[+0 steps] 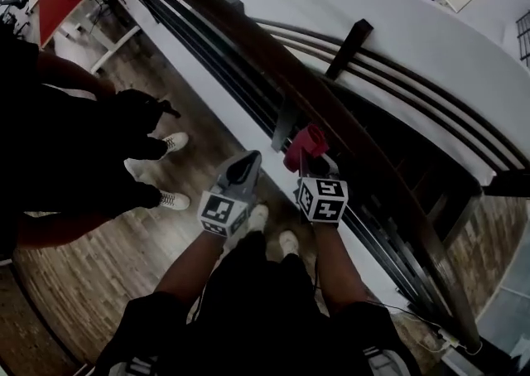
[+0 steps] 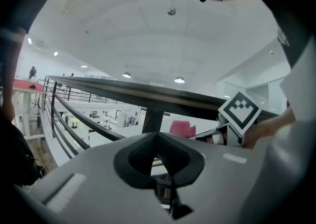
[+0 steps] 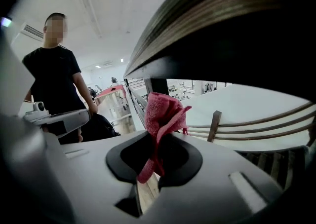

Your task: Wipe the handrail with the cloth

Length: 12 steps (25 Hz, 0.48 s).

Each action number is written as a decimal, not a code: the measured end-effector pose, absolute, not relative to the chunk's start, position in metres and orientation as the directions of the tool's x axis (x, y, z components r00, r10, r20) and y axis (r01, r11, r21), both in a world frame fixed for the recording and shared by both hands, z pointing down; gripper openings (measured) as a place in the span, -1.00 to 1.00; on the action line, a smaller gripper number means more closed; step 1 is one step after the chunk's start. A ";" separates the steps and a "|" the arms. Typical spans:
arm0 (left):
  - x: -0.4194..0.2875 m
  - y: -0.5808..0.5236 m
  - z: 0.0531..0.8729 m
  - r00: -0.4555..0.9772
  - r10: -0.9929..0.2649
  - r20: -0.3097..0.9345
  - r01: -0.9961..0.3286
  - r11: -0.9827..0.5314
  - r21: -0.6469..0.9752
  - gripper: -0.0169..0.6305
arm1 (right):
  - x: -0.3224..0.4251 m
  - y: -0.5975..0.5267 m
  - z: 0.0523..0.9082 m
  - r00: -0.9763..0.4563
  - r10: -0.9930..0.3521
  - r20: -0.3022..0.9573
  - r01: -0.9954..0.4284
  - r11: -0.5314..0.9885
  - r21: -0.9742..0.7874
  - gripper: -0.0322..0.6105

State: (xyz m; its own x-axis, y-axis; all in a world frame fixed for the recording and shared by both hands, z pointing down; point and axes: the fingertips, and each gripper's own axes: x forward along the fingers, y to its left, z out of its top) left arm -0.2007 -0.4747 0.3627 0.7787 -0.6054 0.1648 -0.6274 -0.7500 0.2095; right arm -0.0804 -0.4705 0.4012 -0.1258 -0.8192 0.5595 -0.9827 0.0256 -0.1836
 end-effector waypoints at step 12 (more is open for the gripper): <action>-0.168 -0.500 0.391 0.847 -0.498 0.186 -0.529 -0.822 0.211 -0.95 | -0.061 -0.495 0.425 -0.009 -0.808 0.589 -0.982 -0.103 -0.157 -0.77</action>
State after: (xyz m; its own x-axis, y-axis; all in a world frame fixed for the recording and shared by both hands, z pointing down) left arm -0.1684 -0.4998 0.3911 0.8470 -0.4979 0.1861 -0.5294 -0.8217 0.2111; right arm -0.0613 -0.4951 0.4247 -0.0090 -0.8082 0.5889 -0.9822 -0.1034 -0.1569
